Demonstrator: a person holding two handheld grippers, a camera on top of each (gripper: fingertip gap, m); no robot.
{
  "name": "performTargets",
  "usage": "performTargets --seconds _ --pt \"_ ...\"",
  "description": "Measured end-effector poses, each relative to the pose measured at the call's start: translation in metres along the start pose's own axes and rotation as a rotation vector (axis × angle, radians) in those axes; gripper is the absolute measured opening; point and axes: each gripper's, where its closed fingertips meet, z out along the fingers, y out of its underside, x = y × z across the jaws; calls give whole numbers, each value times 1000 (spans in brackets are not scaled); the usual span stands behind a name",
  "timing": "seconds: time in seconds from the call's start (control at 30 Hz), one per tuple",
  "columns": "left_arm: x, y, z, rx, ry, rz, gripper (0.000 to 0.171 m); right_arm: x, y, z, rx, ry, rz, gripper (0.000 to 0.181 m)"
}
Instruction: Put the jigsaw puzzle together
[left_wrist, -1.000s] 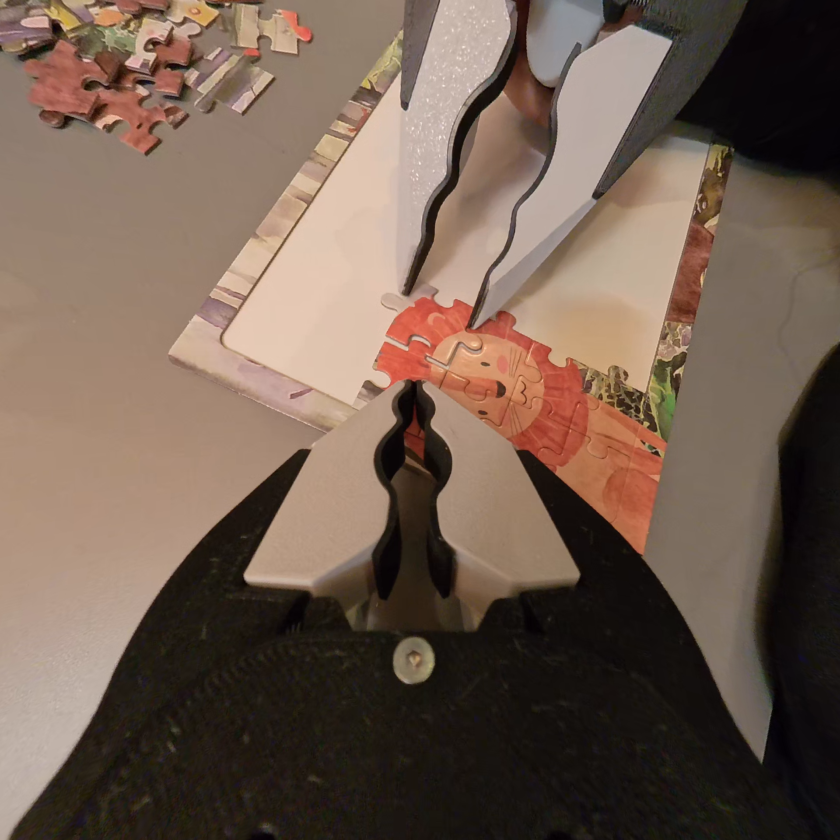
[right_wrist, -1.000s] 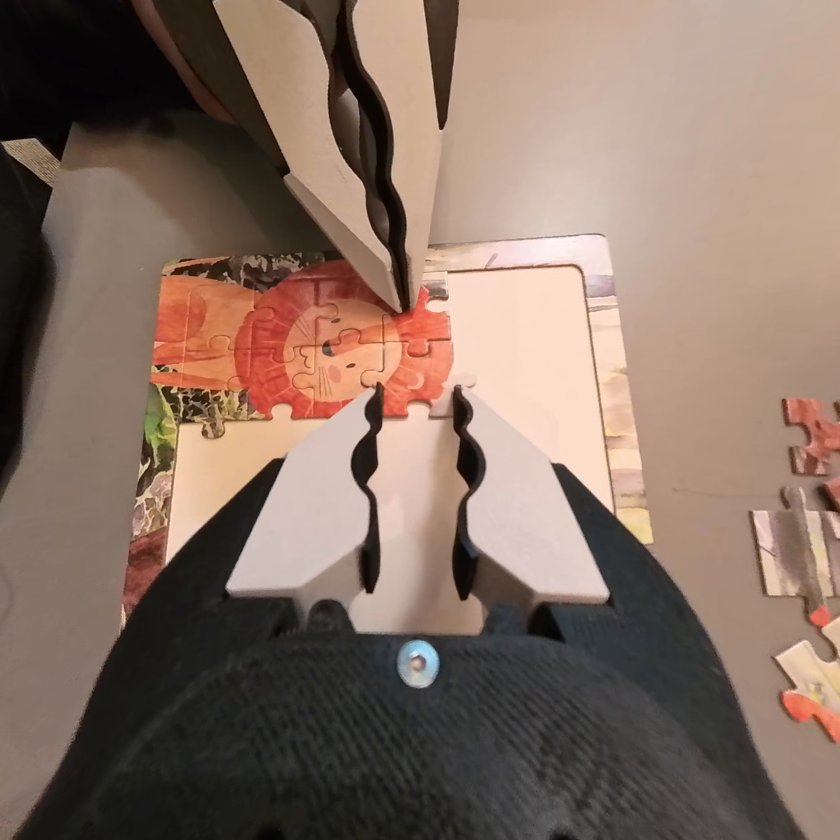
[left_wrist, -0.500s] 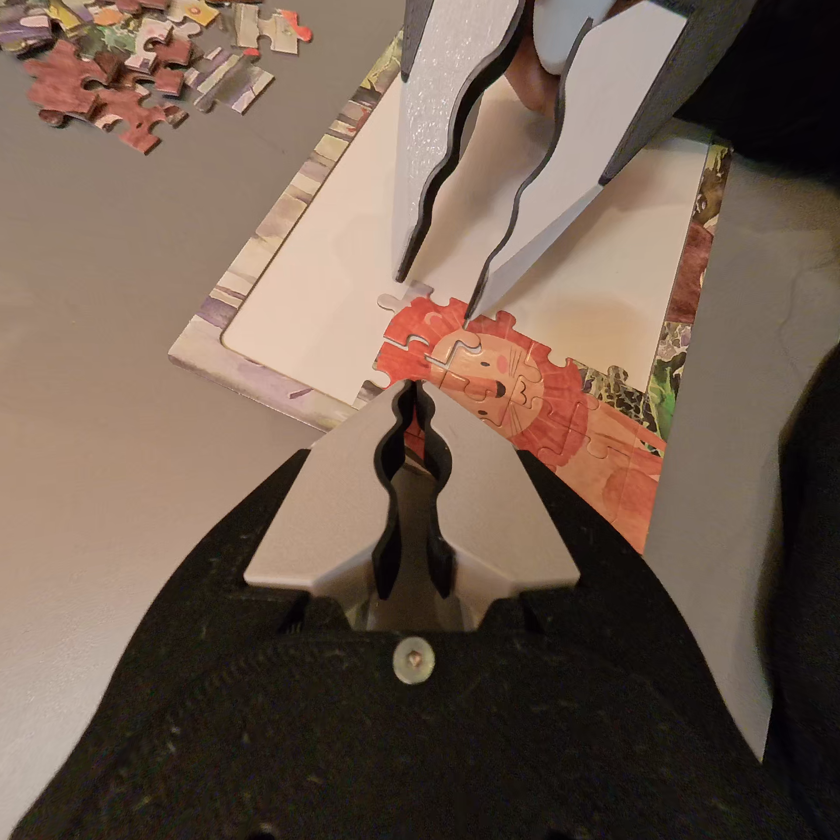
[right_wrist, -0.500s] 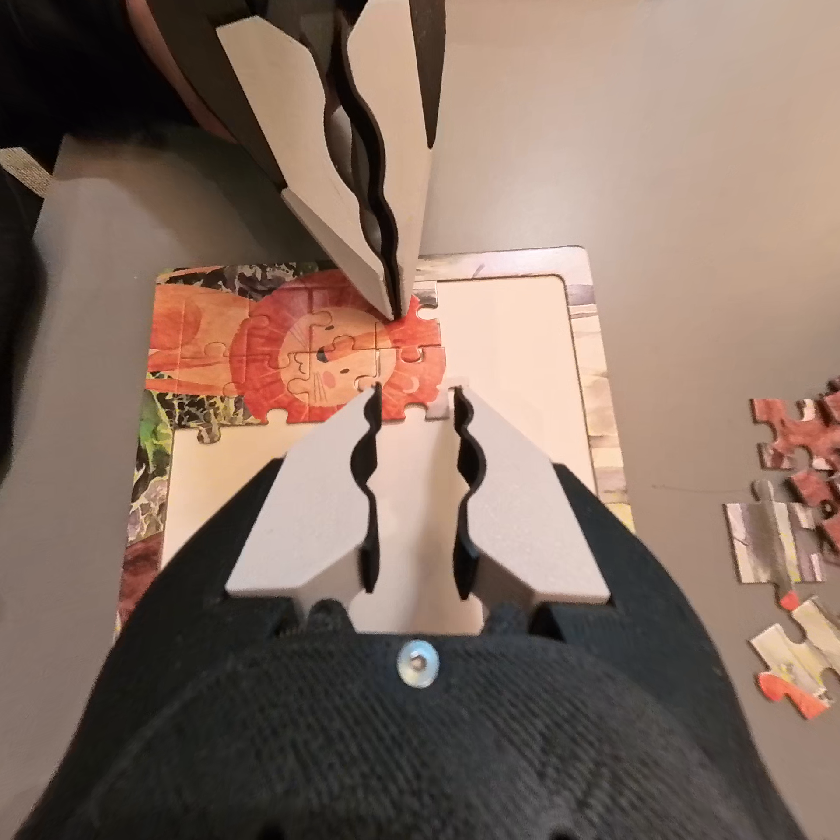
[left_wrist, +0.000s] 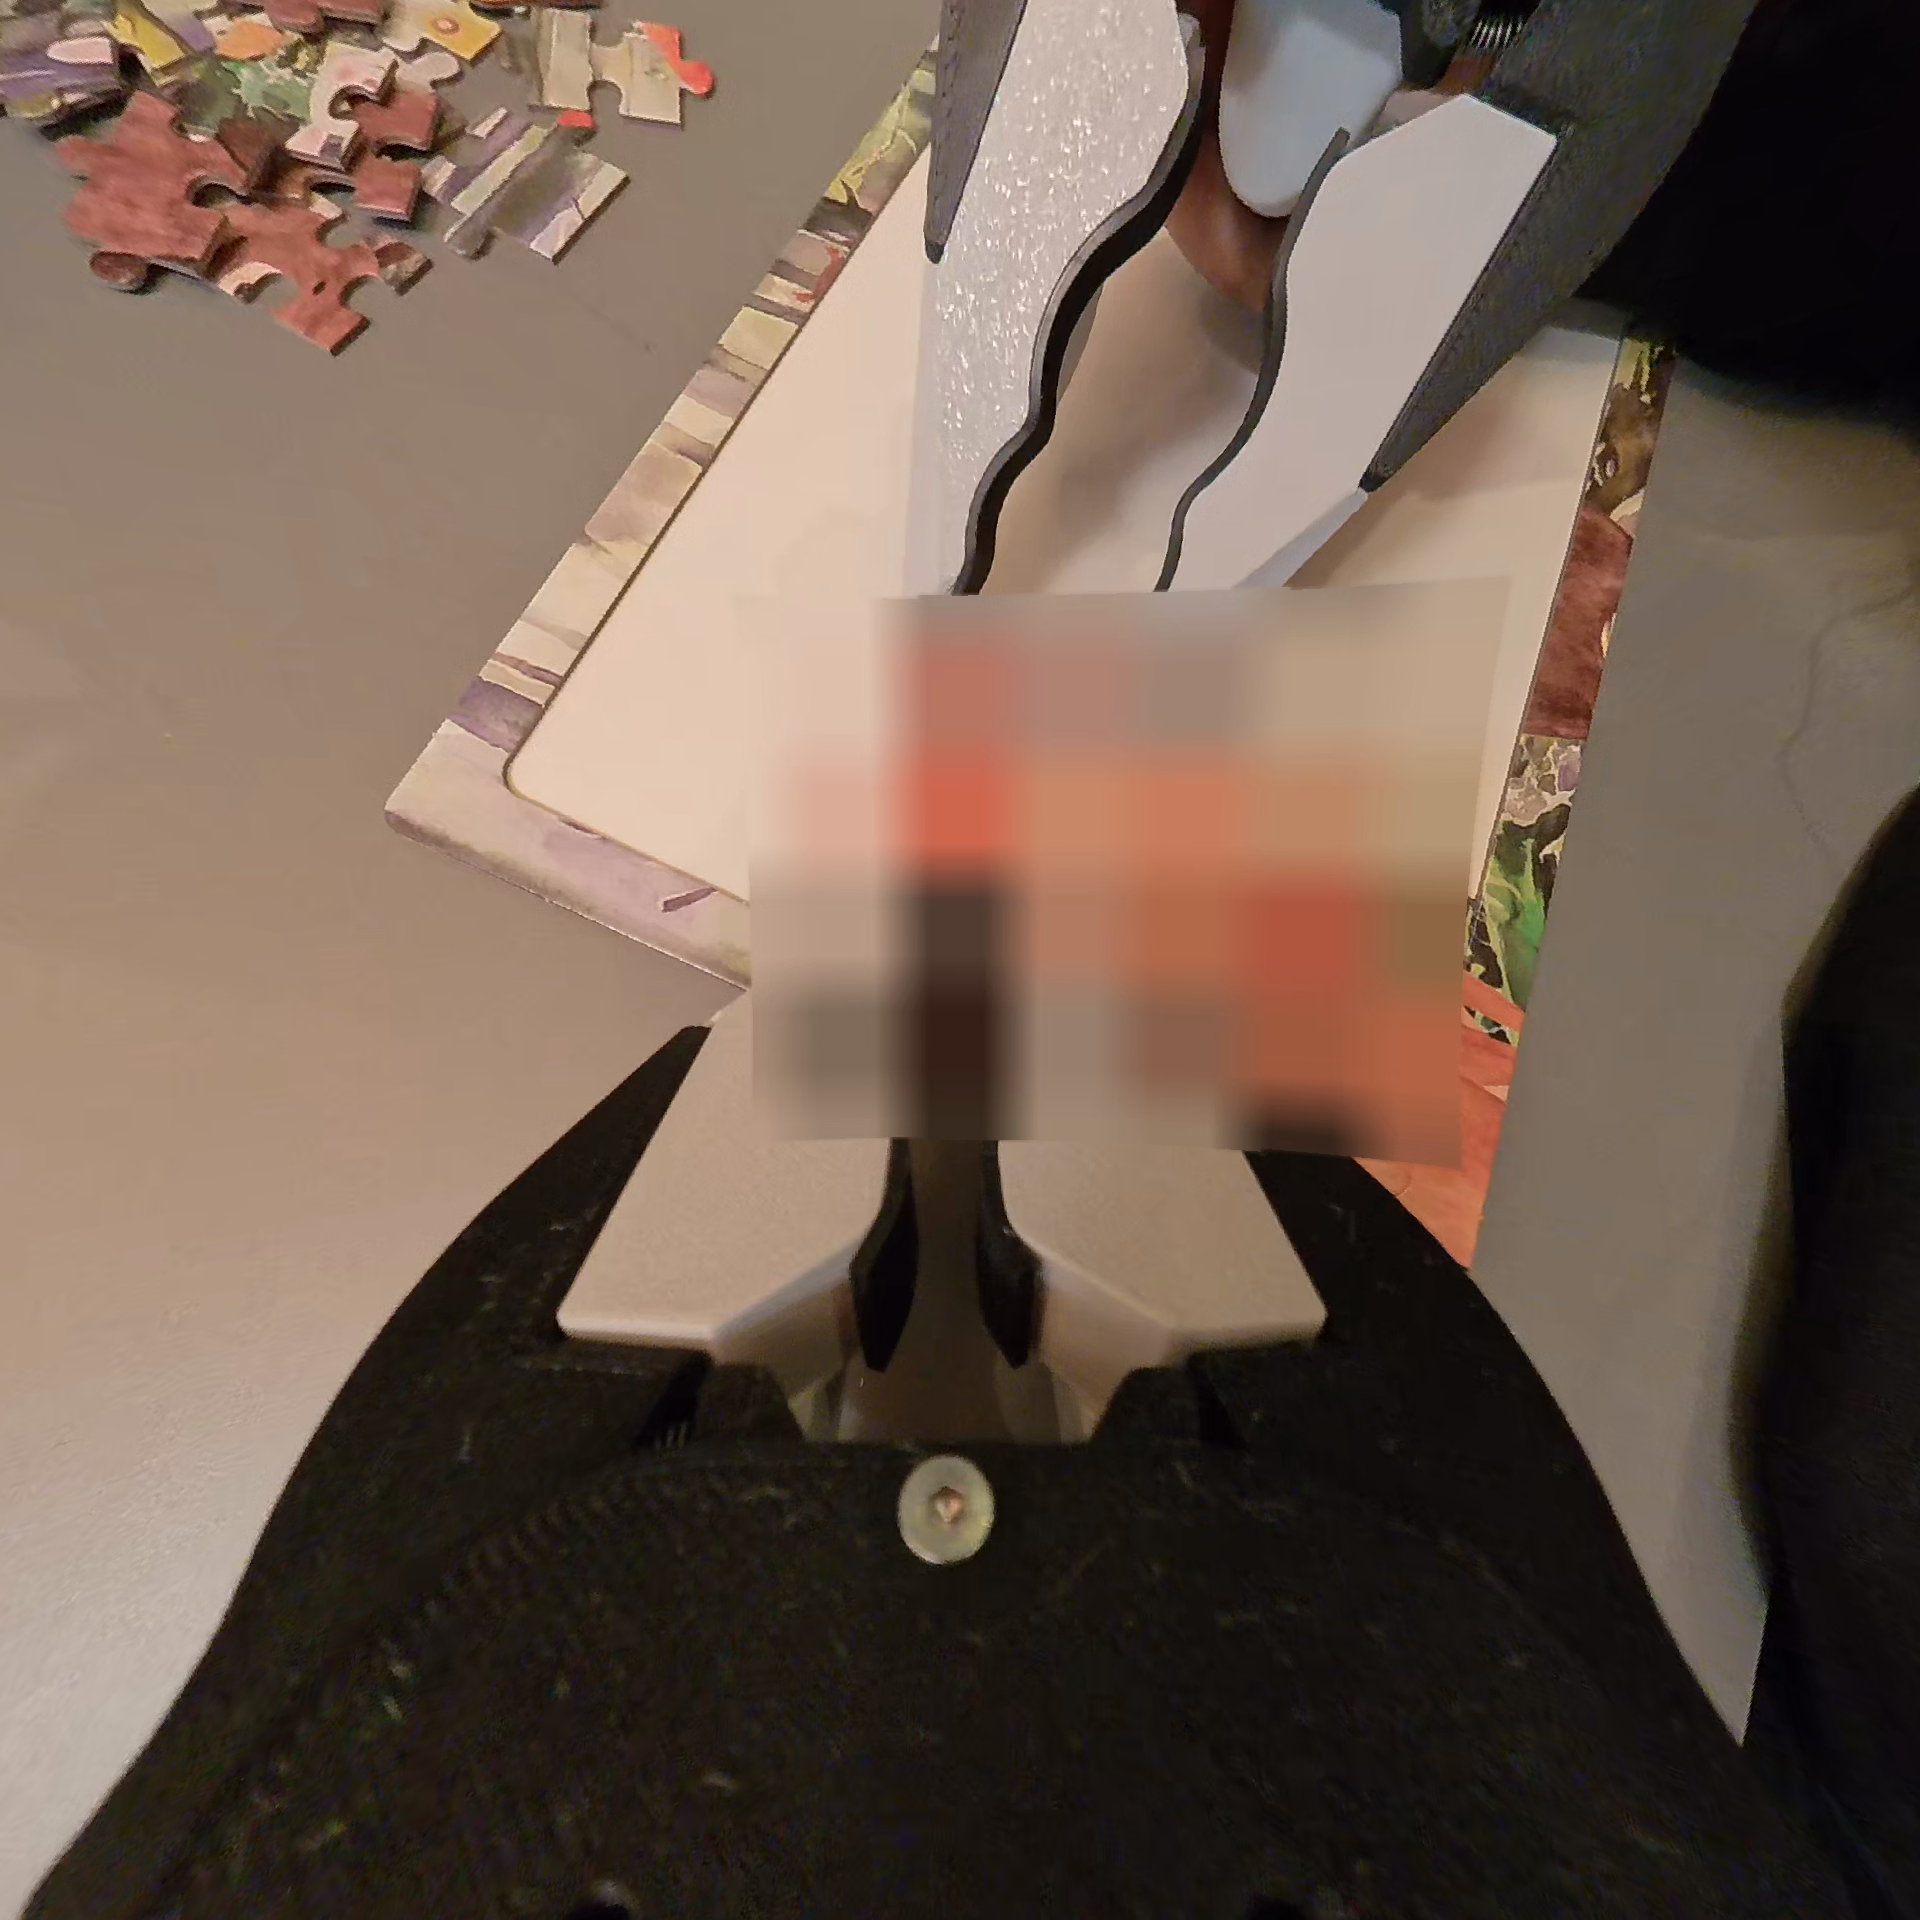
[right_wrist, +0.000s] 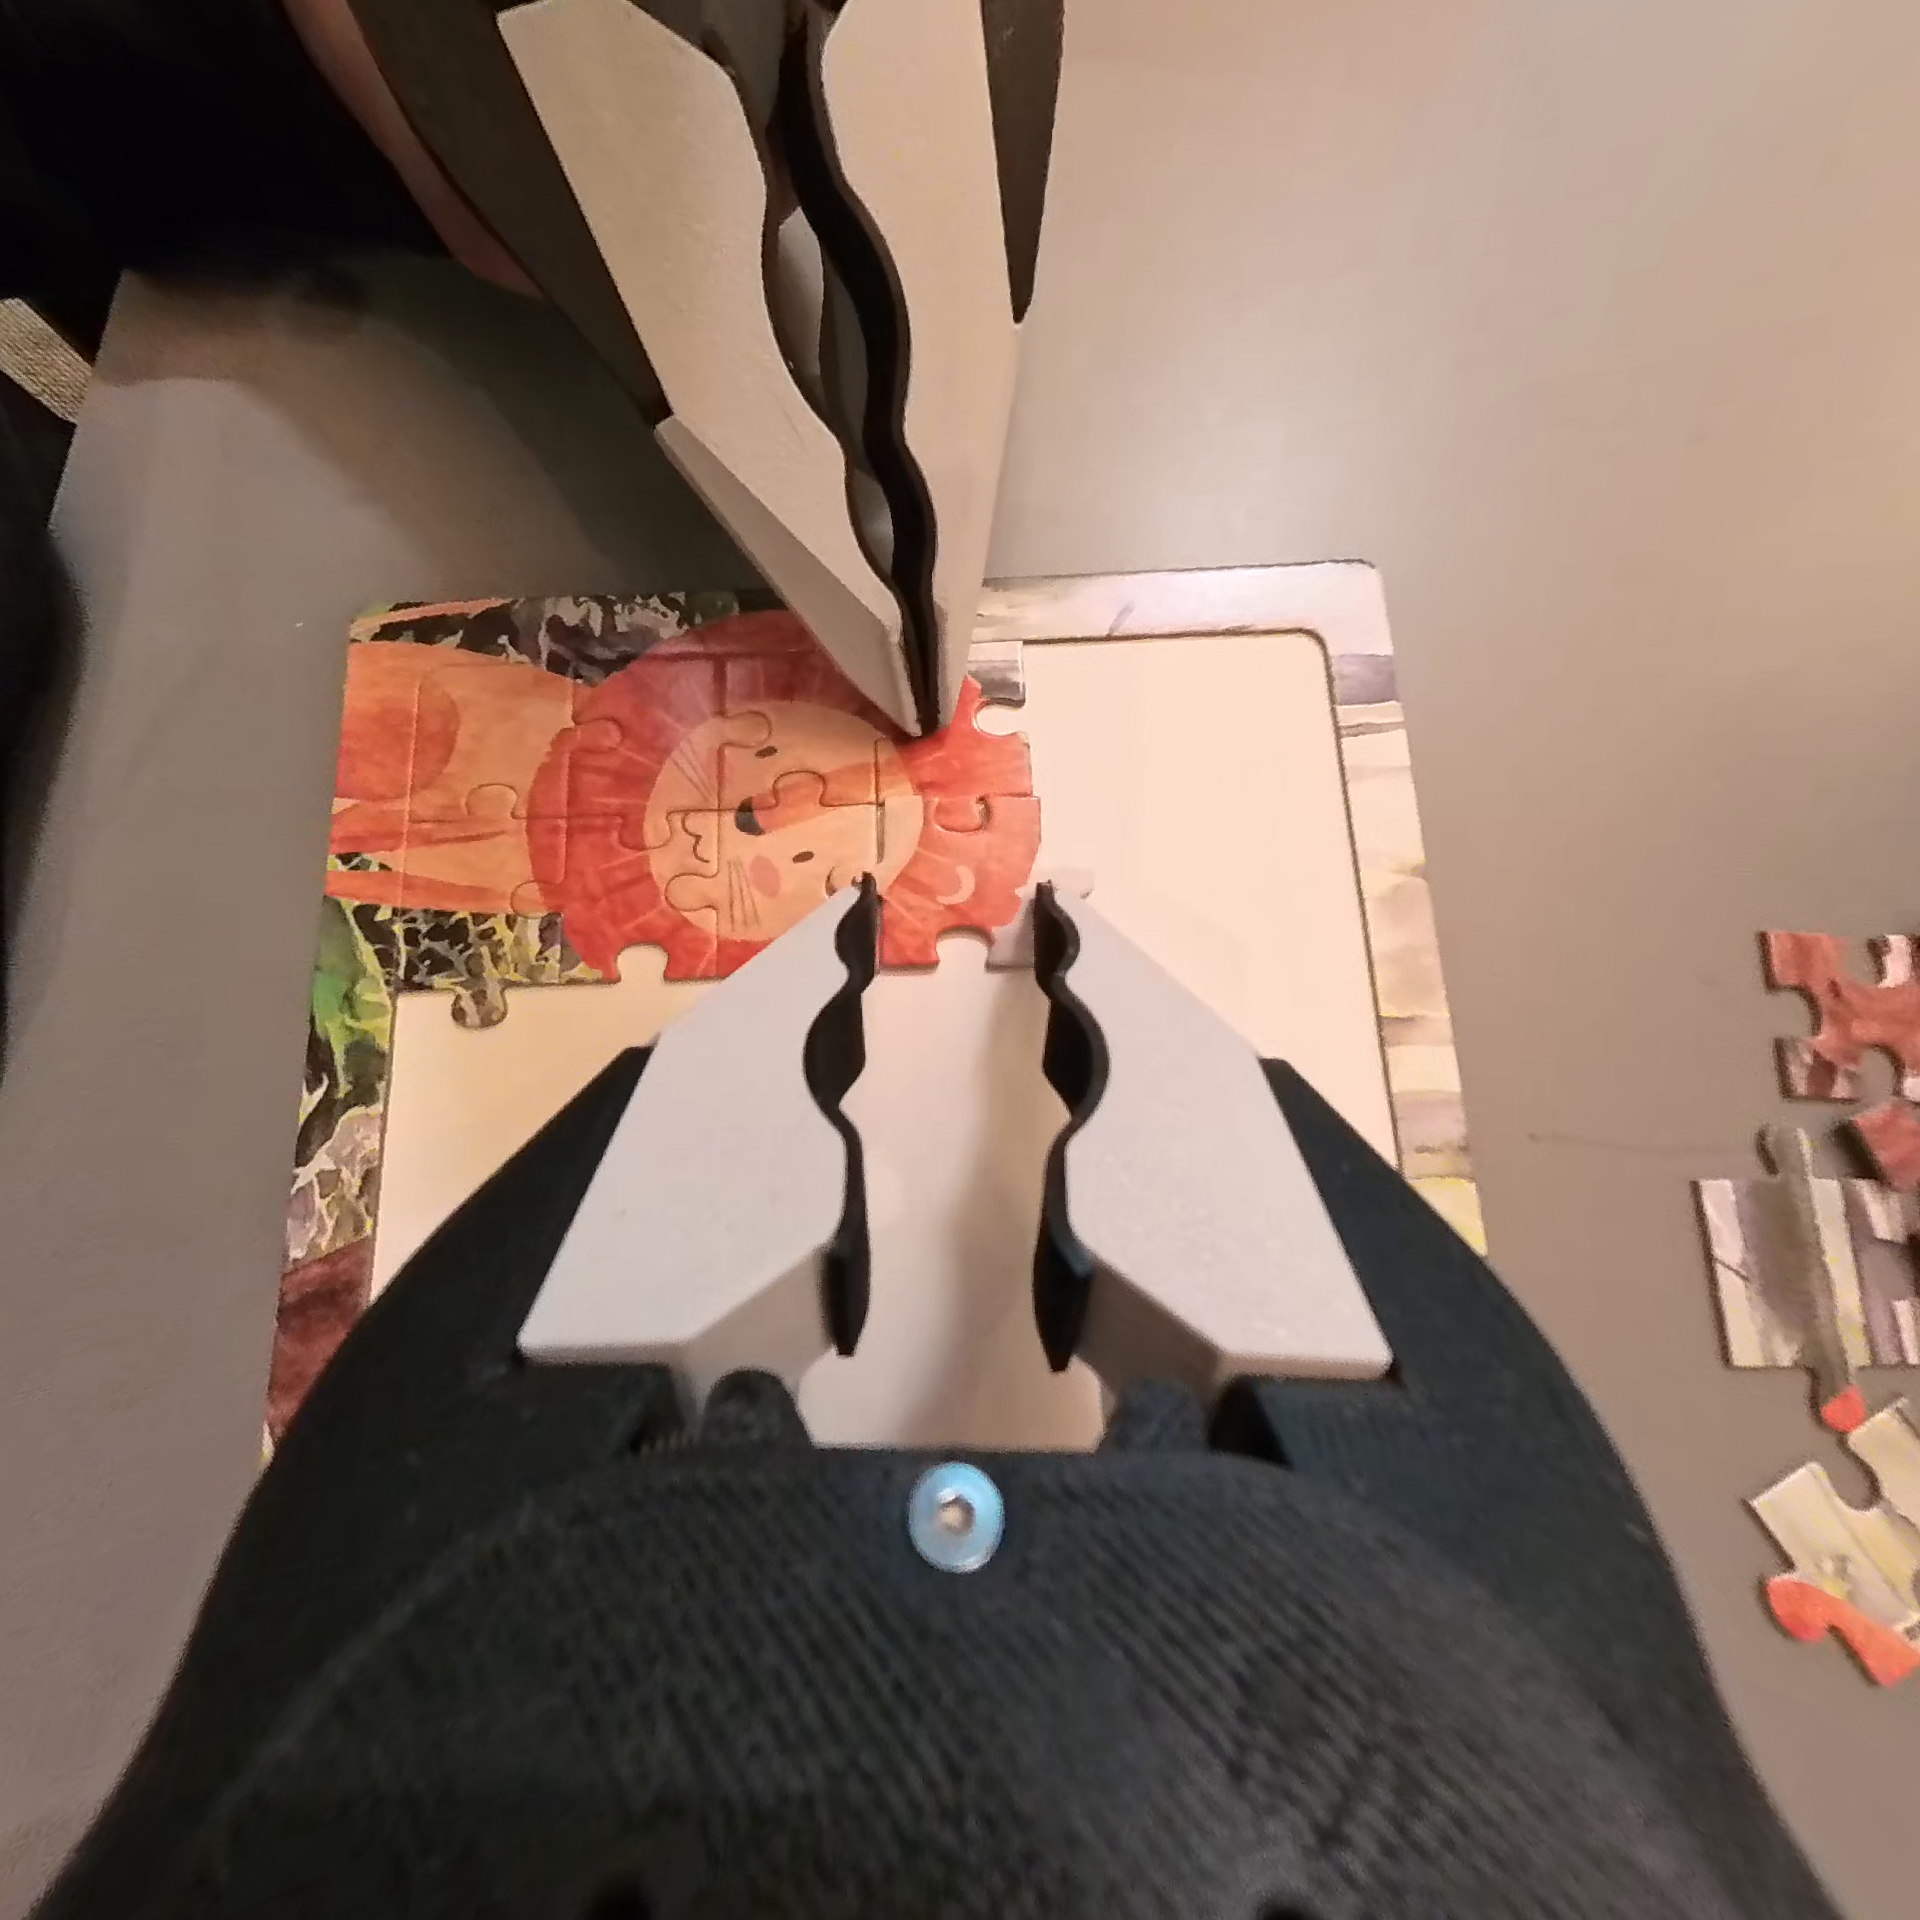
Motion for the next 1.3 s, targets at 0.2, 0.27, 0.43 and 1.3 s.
performTargets --seconds 0.2,0.27,0.43,1.3 --pt "0 0 0 0 1 -1 0 0 0 0 -5 5 -5 28" --pt "0 0 0 0 1 -1 0 0 0 0 -8 9 -10 28" --pt "0 0 0 0 0 0 0 0 -7 -6 32 15 -12 27" --pt "0 0 0 0 2 -2 0 -11 -9 7 31 -51 20 0"
